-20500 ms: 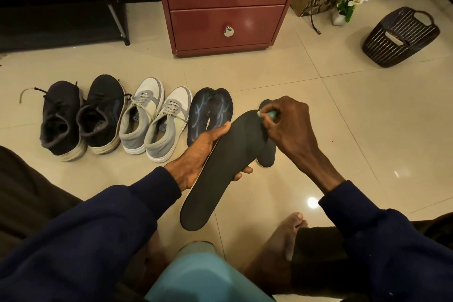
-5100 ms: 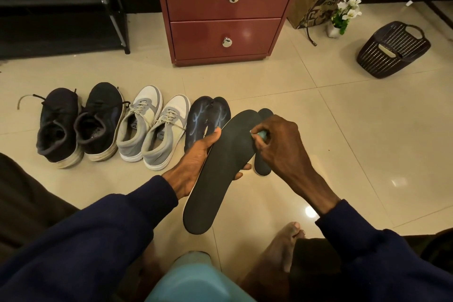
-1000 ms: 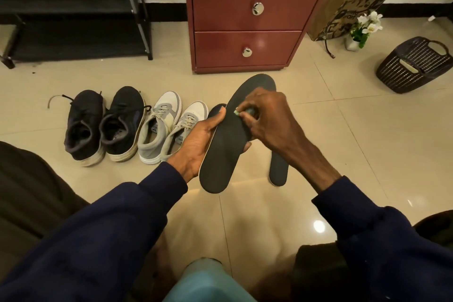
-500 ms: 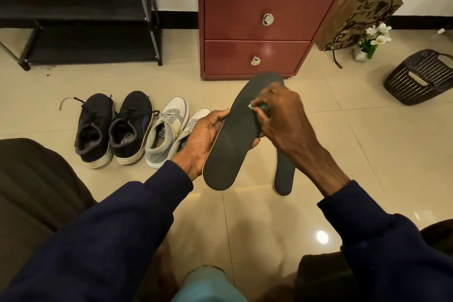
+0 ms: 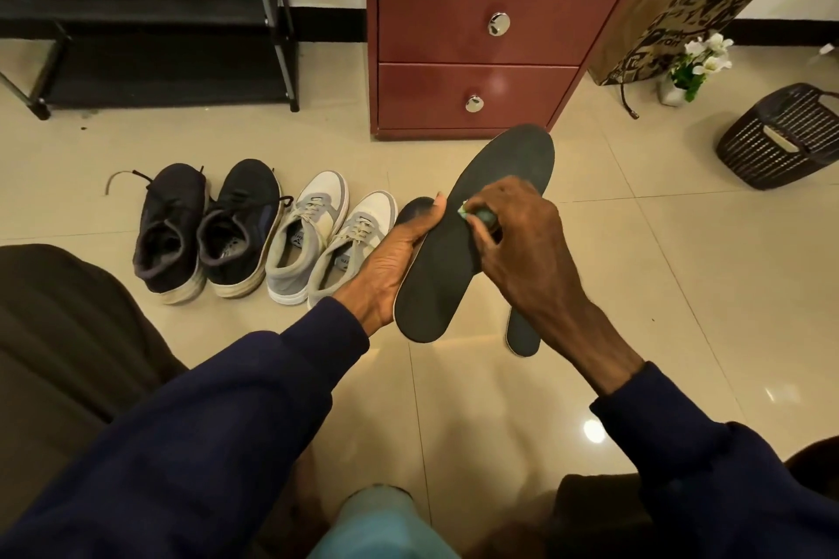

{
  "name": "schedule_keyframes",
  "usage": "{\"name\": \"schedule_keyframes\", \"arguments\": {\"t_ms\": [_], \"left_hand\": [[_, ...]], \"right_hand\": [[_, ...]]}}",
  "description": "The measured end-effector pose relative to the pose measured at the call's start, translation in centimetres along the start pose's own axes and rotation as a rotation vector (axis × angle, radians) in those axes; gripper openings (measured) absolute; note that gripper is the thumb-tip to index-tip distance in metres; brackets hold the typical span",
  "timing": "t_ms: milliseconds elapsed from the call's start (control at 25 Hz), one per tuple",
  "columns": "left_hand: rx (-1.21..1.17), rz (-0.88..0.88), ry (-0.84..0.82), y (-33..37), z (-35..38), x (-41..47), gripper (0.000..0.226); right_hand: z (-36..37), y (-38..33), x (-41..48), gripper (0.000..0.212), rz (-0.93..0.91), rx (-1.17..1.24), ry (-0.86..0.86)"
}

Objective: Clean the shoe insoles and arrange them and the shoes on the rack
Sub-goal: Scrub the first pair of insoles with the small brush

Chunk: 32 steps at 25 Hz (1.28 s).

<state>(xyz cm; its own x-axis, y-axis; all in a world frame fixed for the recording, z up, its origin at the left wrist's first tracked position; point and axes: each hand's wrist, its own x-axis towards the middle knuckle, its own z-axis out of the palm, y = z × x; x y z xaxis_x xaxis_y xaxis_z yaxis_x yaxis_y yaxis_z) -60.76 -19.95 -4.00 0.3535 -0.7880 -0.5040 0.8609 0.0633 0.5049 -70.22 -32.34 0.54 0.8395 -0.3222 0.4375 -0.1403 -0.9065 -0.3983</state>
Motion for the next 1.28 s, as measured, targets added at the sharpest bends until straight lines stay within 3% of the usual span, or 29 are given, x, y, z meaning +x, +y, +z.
{"name": "schedule_keyframes", "arguments": {"t_ms": [200,240,400,440,600,640,800,1000,1080,1200,1280], "left_hand": [[-0.015,-0.045,-0.031,-0.1,-0.9,0.7,0.043],[-0.022,-0.058,-0.038,-0.3,-0.9,0.7,0.042],[-0.014,-0.041,-0.041,-0.8,0.0,0.9,0.039],[-0.015,-0.04,-0.05,-0.7,0.1,0.8,0.04],[-0.021,-0.02,-0.035,-0.2,-0.1,0.3,0.047],[-0.02,-0.021,-0.033,-0.2,-0.1,0.3,0.048],[-0.025,-0.027,-0.035,-0.4,0.0,0.6,0.049],[-0.099,-0.018,-0.064,0.0,0.2,-0.2,0.051],[-0.089,0.009,-0.069,-0.1,-0.2,0.1,0.048],[-0.069,0.045,-0.043,-0.2,-0.4,0.5,0.043],[-0.057,0.005,-0.038,-0.3,-0.3,0.4,0.047]], "right_hand": [[0.2,-2.7,-2.4,0.016,-0.101,0.231,-0.407],[0.0,-2.0,-2.0,0.015,-0.084,0.21,-0.398],[-0.4,0.4,-1.7,0.014,0.026,0.002,-0.081],[-0.2,-0.2,-2.4,0.015,0.006,0.03,-0.098],[-0.6,-3.0,-3.8,0.015,-0.009,0.356,-0.467],[-0.7,-2.5,-3.4,0.014,-0.003,0.354,-0.467],[-0.6,-1.1,-2.8,0.014,0.009,0.122,-0.166],[-1.4,-3.1,-3.8,0.012,-0.045,0.377,-0.639],[-1.3,-1.7,-3.2,0.013,-0.025,0.228,-0.567],[-0.7,-0.9,-3.0,0.015,-0.01,0.039,-0.274],[-0.4,-2.2,-3.8,0.016,-0.07,0.165,-0.341]]}}
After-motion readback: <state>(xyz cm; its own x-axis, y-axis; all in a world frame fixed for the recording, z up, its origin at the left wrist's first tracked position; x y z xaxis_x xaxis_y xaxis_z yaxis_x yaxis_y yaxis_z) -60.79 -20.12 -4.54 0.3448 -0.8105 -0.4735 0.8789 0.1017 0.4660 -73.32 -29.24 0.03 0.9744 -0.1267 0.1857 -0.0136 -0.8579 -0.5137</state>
